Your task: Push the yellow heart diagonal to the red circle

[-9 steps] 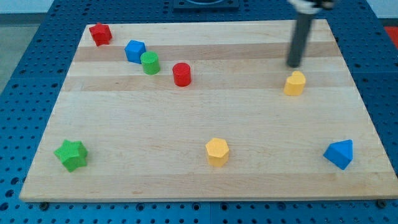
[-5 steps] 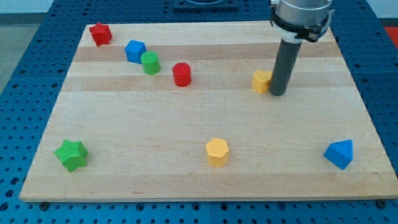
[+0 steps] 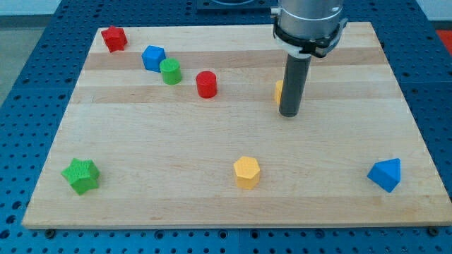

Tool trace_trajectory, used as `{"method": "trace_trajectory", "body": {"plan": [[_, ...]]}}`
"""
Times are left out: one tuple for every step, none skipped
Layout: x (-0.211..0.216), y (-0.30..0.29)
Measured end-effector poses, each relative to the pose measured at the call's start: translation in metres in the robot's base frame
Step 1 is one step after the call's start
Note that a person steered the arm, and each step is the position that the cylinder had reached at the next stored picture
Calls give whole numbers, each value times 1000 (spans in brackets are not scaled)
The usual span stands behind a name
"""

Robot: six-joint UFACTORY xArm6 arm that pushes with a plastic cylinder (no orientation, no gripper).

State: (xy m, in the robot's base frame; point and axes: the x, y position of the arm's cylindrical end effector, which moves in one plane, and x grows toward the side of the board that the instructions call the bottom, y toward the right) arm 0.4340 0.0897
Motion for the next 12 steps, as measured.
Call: {"method": "trace_trajectory", "body": {"plan": [[-36, 58], [-80, 76], [-76, 24], [-49, -31], [-27, -57], [-51, -50], [-84, -9], [-81, 31], [-45, 24], [-11, -17], [-7, -39], [-6, -11]]}}
